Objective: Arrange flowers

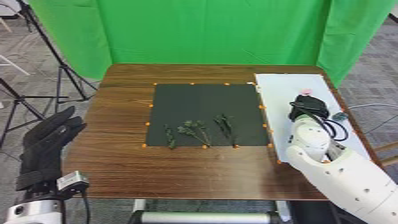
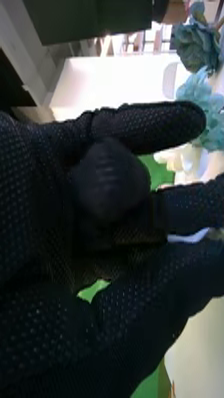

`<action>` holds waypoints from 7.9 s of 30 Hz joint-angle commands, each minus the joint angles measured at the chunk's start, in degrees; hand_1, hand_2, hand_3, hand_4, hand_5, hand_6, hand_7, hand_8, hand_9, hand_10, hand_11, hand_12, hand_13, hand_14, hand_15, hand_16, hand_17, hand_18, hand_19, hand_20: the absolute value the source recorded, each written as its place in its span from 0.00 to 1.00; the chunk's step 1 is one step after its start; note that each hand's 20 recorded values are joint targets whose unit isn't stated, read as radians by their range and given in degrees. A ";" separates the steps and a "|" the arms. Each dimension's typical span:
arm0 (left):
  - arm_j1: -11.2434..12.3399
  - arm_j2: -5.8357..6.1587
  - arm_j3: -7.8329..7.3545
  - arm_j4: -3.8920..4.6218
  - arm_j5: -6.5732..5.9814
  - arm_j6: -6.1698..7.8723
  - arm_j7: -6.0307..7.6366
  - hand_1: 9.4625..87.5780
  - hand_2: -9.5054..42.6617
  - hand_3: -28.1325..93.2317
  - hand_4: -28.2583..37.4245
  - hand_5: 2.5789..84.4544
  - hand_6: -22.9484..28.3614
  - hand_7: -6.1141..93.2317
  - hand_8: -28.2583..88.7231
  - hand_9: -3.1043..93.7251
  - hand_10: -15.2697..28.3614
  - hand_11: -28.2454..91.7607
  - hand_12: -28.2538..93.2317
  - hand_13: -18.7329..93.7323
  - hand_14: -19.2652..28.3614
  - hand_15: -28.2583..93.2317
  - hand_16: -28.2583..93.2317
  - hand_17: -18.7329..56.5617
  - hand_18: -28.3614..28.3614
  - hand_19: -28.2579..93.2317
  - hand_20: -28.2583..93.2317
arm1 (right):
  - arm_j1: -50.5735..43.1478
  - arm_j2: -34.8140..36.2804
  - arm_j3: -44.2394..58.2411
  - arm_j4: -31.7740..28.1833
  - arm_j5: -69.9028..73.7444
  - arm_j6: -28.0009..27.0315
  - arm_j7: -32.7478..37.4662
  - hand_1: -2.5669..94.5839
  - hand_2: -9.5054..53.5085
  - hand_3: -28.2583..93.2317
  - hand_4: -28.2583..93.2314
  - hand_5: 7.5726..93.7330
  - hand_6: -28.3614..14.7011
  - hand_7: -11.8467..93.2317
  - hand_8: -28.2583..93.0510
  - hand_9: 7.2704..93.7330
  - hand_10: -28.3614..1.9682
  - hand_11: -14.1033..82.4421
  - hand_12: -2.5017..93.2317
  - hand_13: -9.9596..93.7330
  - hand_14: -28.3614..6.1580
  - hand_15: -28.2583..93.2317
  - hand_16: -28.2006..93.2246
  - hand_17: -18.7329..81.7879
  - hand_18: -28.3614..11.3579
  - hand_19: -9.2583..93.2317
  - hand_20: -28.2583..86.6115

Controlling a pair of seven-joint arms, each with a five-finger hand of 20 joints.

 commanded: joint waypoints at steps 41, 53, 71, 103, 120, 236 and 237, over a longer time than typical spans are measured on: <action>4.68 2.07 -3.07 0.98 -5.14 2.49 3.52 0.21 0.27 0.92 0.15 0.47 0.64 0.24 0.15 0.41 0.81 0.55 0.30 0.39 0.97 0.75 0.10 0.13 0.88 0.71 0.25 | 22.33 -9.41 -31.58 -11.48 -7.02 14.17 -21.47 0.61 0.00 0.85 0.00 0.86 0.63 0.34 0.29 0.99 0.74 0.34 0.38 0.94 0.74 0.84 0.41 0.63 0.32 1.00 0.09; 0.85 -0.39 -2.27 2.41 -2.76 0.00 0.51 0.20 0.27 0.92 0.15 0.47 0.64 0.24 0.15 0.41 0.81 0.55 0.30 0.39 0.97 0.75 0.10 0.13 0.88 0.71 0.25 | 17.99 -17.92 -33.14 -7.29 -16.03 15.15 -30.48 0.60 0.00 0.86 0.00 0.86 0.64 0.34 0.28 0.99 0.73 0.34 0.38 0.94 0.74 0.83 0.41 0.62 0.33 1.00 0.08; -6.73 -4.46 -0.23 4.30 2.05 -4.27 -2.73 0.21 0.27 0.92 0.15 0.47 0.64 0.24 0.15 0.41 0.81 0.55 0.30 0.39 0.97 0.75 0.10 0.13 0.88 0.71 0.25 | 11.29 -26.64 -28.73 3.62 -26.39 14.73 -34.10 0.59 0.00 0.85 0.00 0.86 0.70 0.35 0.25 0.98 0.73 0.32 0.39 0.91 0.70 0.77 0.40 0.58 0.32 0.96 0.07; -8.89 -3.01 1.20 4.97 1.57 -4.97 -2.91 0.21 0.27 0.92 0.16 0.47 0.64 0.24 0.15 0.41 0.81 0.55 0.30 0.39 0.97 0.75 0.10 0.13 0.88 0.71 0.25 | 13.96 -27.44 -32.32 4.21 -24.00 12.64 -28.81 0.56 0.00 0.85 0.00 0.83 0.68 0.34 0.25 0.95 0.72 0.28 0.41 0.88 0.66 0.77 0.40 0.53 0.29 0.94 0.11; -9.44 -3.46 1.25 5.05 2.45 -5.50 -3.92 0.22 0.27 0.92 0.17 0.47 0.64 0.24 0.15 0.42 0.81 0.55 0.30 0.39 0.97 0.75 0.10 0.13 0.88 0.71 0.25 | 9.08 -28.90 -26.00 2.43 -25.65 5.85 -32.80 0.46 0.00 0.89 0.00 0.72 0.60 0.33 0.21 0.78 0.54 0.43 0.29 0.79 0.56 0.82 0.38 0.48 0.22 0.91 0.18; 2.11 0.91 1.93 0.89 -4.68 2.39 5.39 0.22 0.26 0.92 0.17 0.47 0.64 0.24 0.15 0.42 0.81 0.55 0.30 0.39 0.97 0.75 0.10 0.13 0.88 0.71 0.25 | -4.98 4.85 14.30 -6.86 3.40 -10.51 -16.70 0.34 0.07 0.92 0.03 0.46 0.42 0.26 0.15 0.47 0.21 0.39 0.20 0.64 0.40 0.86 0.33 0.42 0.17 0.86 0.29; 2.09 0.82 1.86 0.86 -4.52 2.34 5.27 0.22 0.26 0.92 0.17 0.47 0.64 0.24 0.15 0.42 0.81 0.55 0.30 0.39 0.97 0.75 0.10 0.13 0.88 0.70 0.25 | -5.37 4.86 14.68 -6.97 3.83 -10.81 -16.27 0.34 0.07 0.92 0.03 0.45 0.42 0.26 0.15 0.47 0.21 0.39 0.20 0.64 0.40 0.86 0.33 0.43 0.16 0.86 0.29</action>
